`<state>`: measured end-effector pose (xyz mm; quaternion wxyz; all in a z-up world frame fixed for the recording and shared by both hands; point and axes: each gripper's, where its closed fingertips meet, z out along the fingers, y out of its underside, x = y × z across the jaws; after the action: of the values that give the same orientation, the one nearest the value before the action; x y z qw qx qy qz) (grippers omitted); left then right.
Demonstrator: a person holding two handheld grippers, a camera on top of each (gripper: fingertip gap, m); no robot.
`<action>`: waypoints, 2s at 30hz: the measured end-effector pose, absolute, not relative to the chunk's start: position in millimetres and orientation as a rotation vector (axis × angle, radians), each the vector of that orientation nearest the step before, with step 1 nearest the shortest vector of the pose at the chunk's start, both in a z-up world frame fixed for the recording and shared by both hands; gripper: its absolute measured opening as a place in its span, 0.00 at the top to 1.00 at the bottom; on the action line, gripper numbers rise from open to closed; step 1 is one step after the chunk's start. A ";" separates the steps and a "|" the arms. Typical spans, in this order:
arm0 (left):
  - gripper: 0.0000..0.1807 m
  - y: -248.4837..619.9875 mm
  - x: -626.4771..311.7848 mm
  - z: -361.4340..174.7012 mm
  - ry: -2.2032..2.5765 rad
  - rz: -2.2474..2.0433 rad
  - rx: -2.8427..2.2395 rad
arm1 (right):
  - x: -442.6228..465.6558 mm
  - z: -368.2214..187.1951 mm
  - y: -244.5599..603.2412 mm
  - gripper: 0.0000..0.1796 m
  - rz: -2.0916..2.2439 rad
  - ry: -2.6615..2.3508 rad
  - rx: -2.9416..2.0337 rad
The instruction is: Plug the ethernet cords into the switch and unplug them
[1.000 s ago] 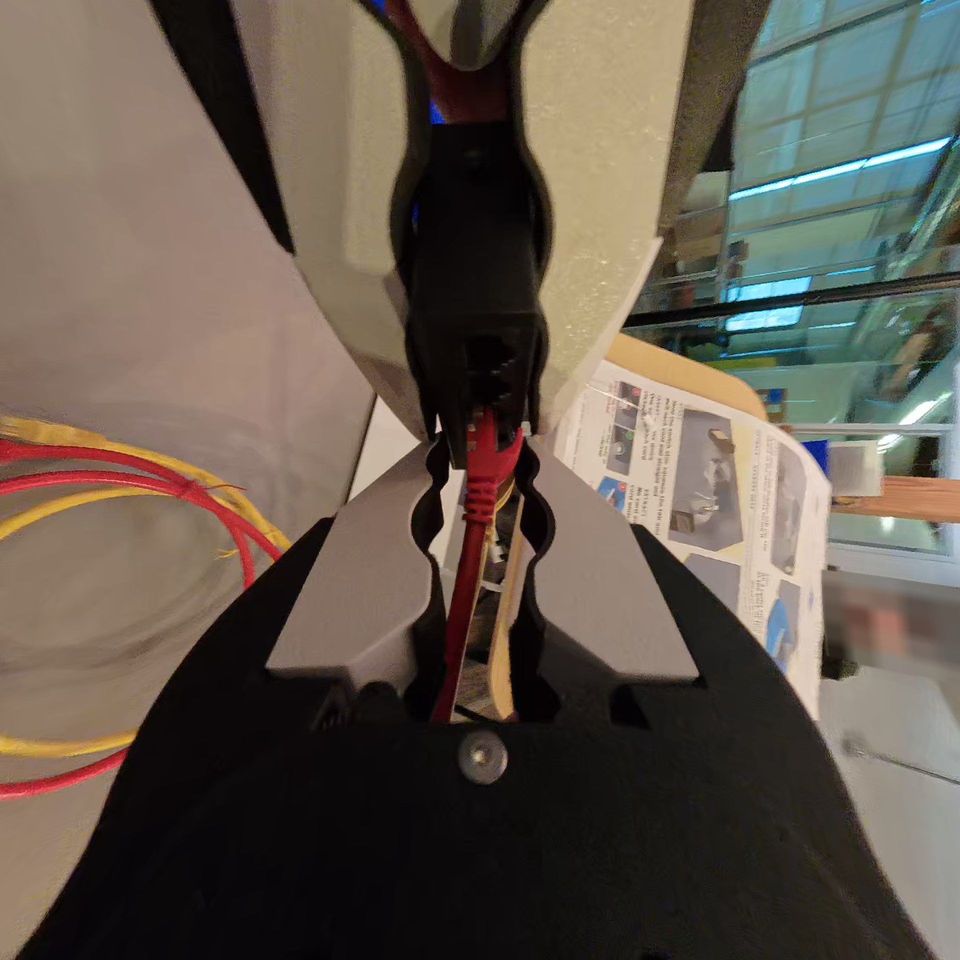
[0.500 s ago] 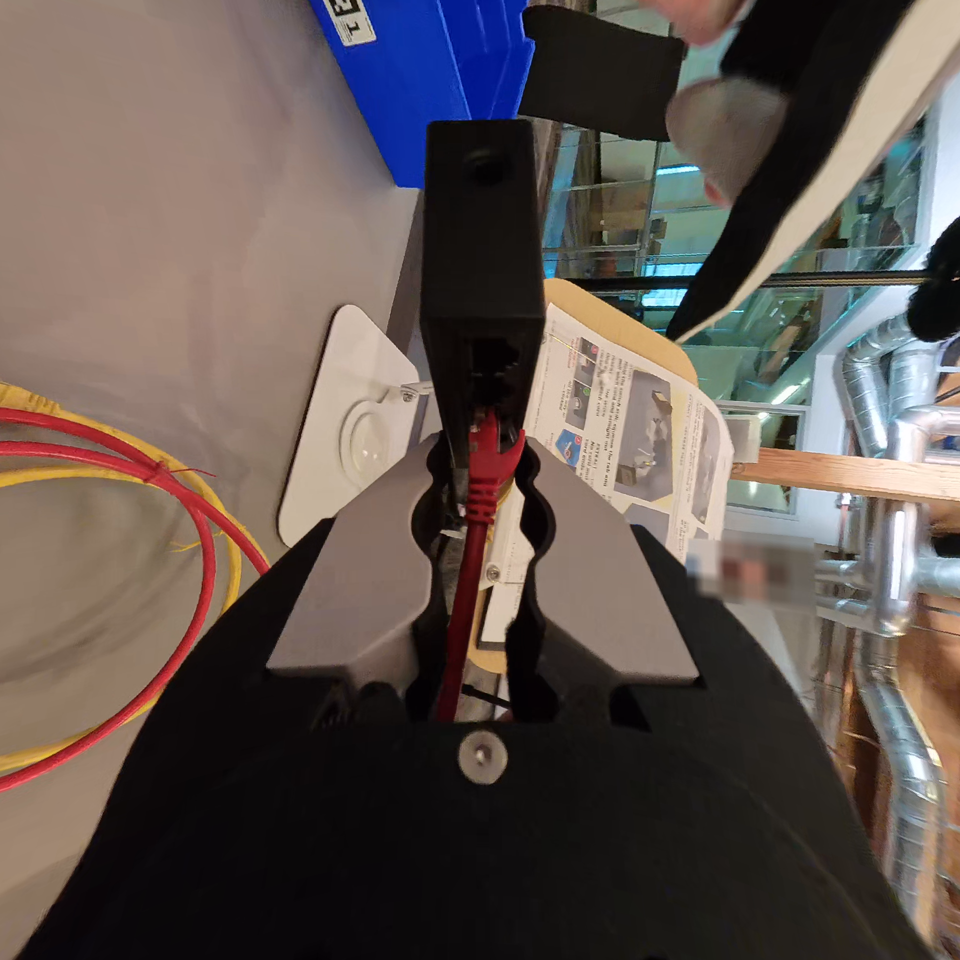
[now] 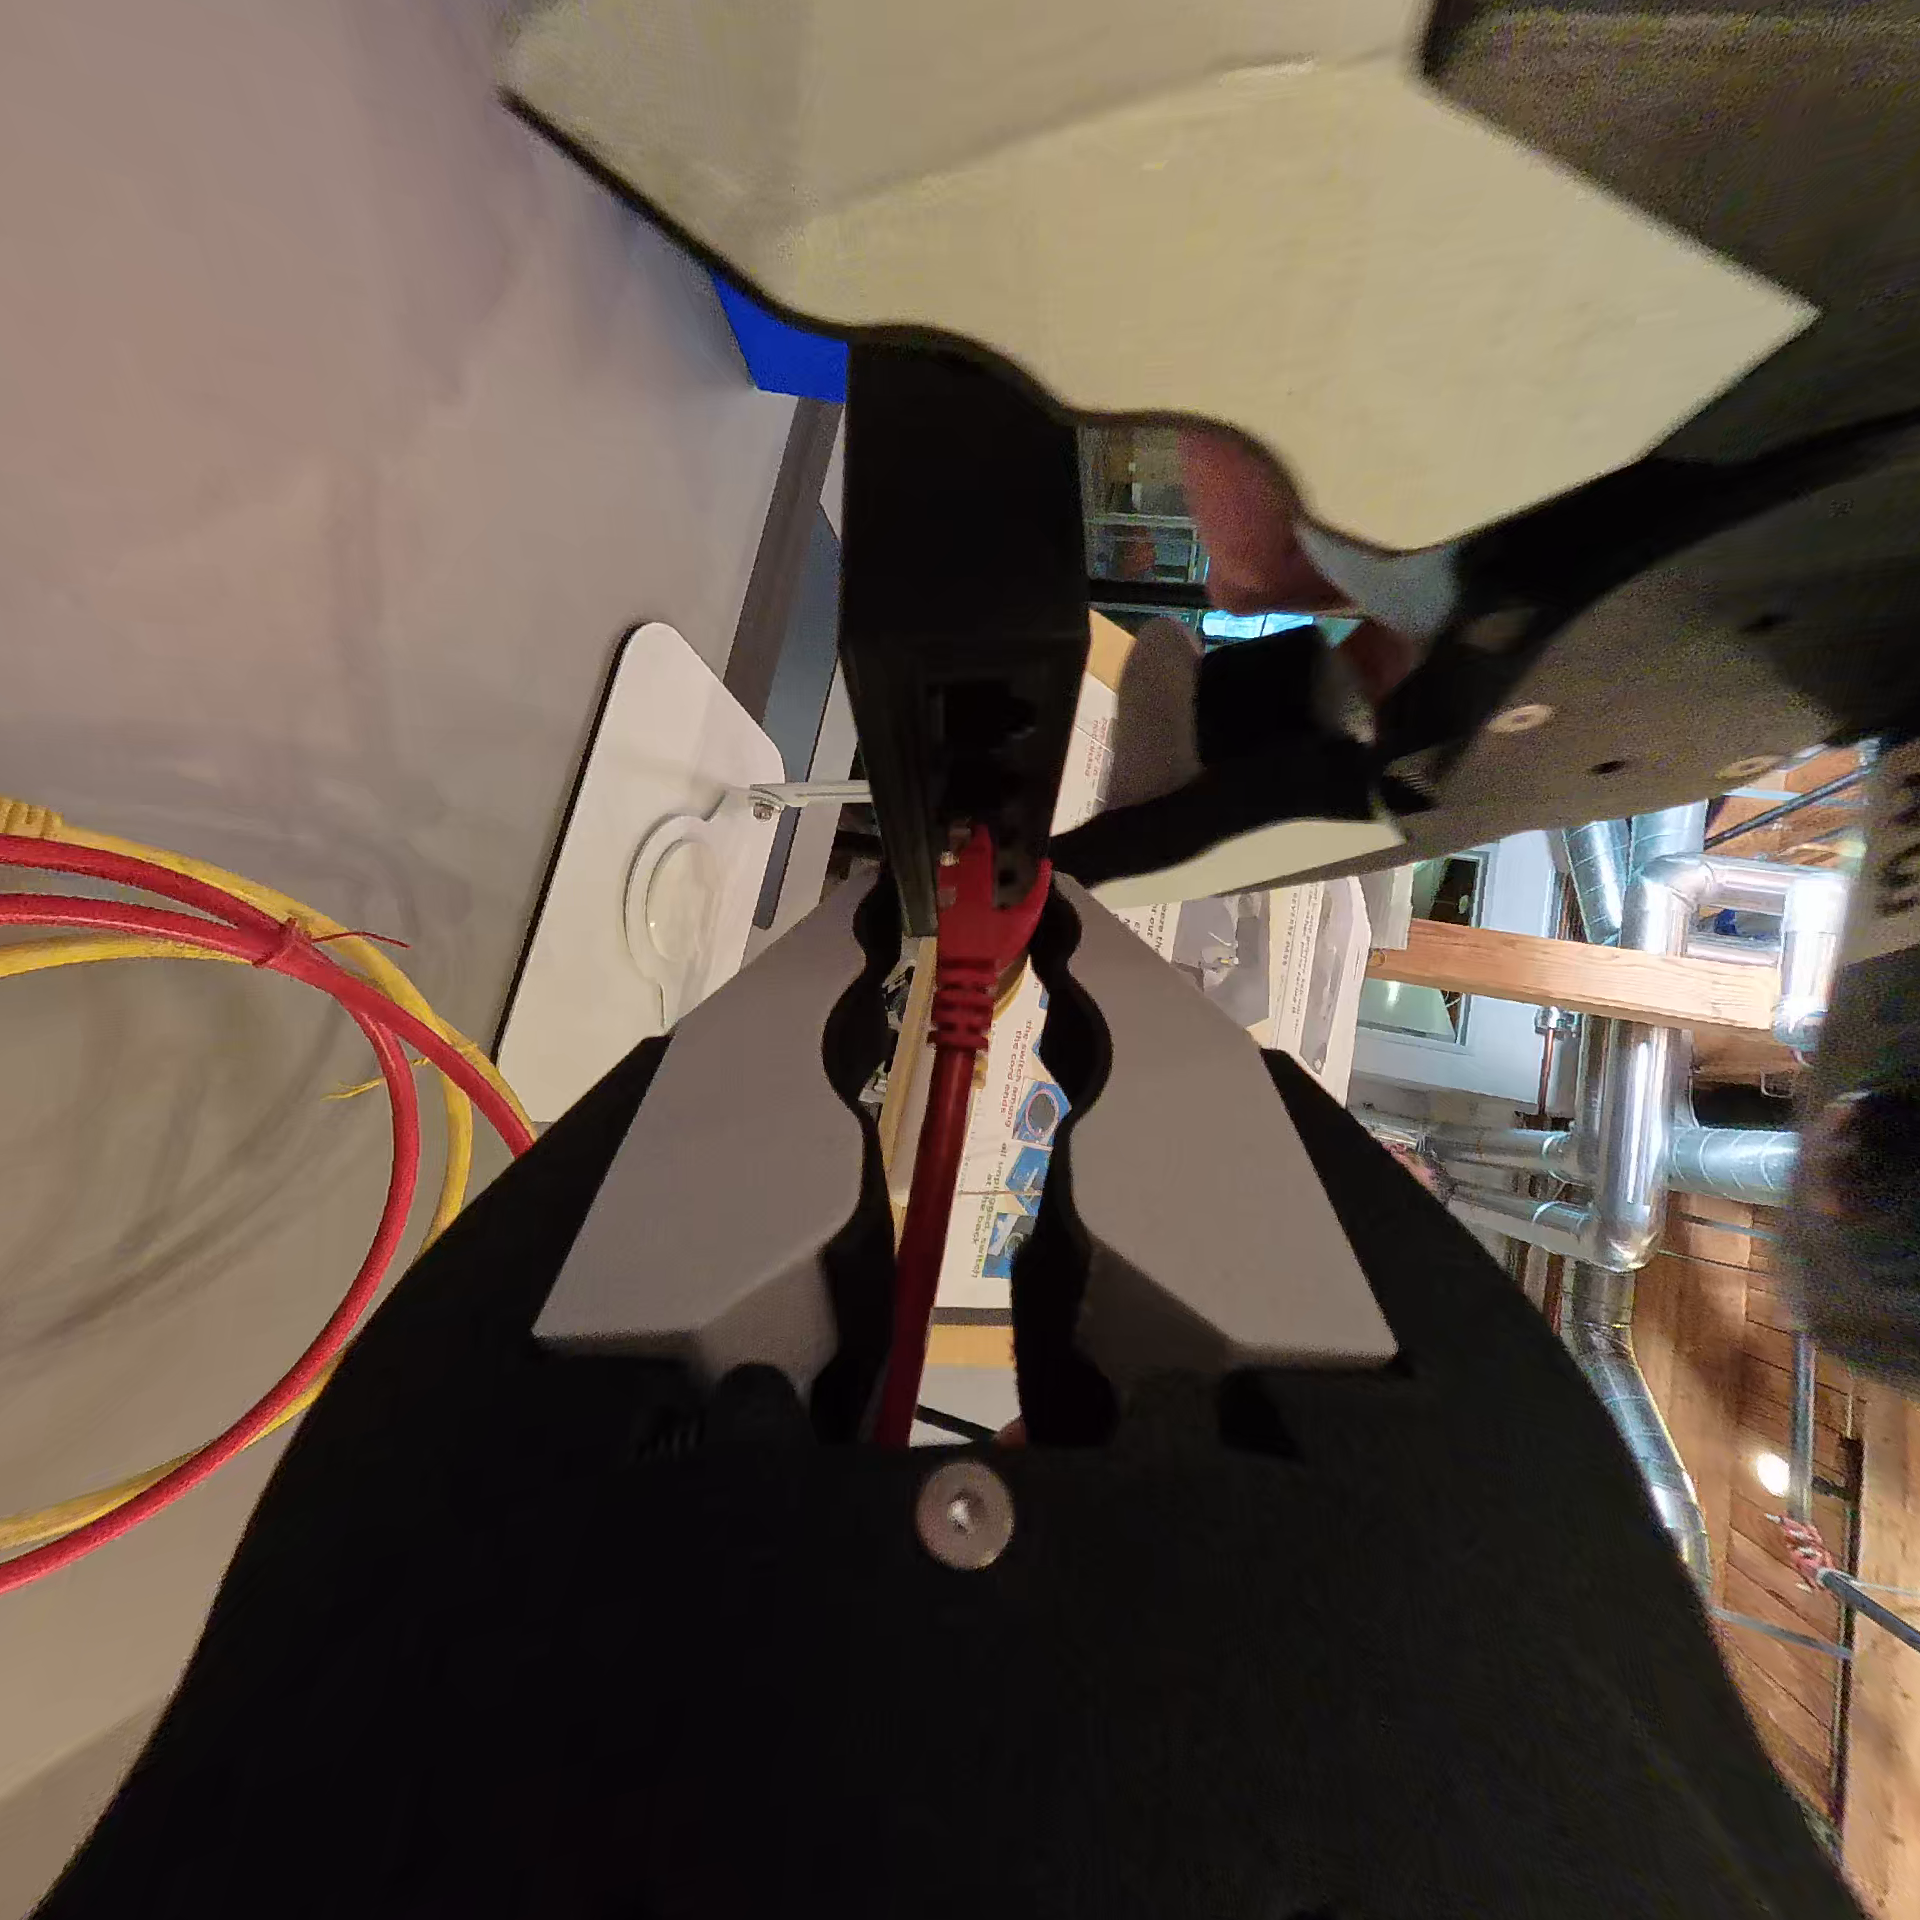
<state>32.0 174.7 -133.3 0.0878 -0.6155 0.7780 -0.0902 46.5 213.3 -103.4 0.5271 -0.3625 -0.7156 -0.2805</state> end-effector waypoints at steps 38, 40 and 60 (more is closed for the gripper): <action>0.30 173.1 34.7 -144.4 2.381 -0.198 -1.911 | 40.6 -97.7 214.9 0.87 -0.761 -1.696 -0.781; 0.30 174.5 32.4 -144.3 2.387 -0.189 -1.922 | 40.1 -97.5 215.1 0.85 -0.754 -1.695 -0.780; 0.31 194.2 6.0 -123.7 2.369 -0.286 -2.008 | 65.1 -38.8 131.0 0.89 -0.018 -1.889 -0.930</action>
<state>6.0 194.2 -123.7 0.0115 -0.6438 0.7596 -0.0916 65.1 131.0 -38.8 0.4953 -0.3837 -0.7794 -0.0074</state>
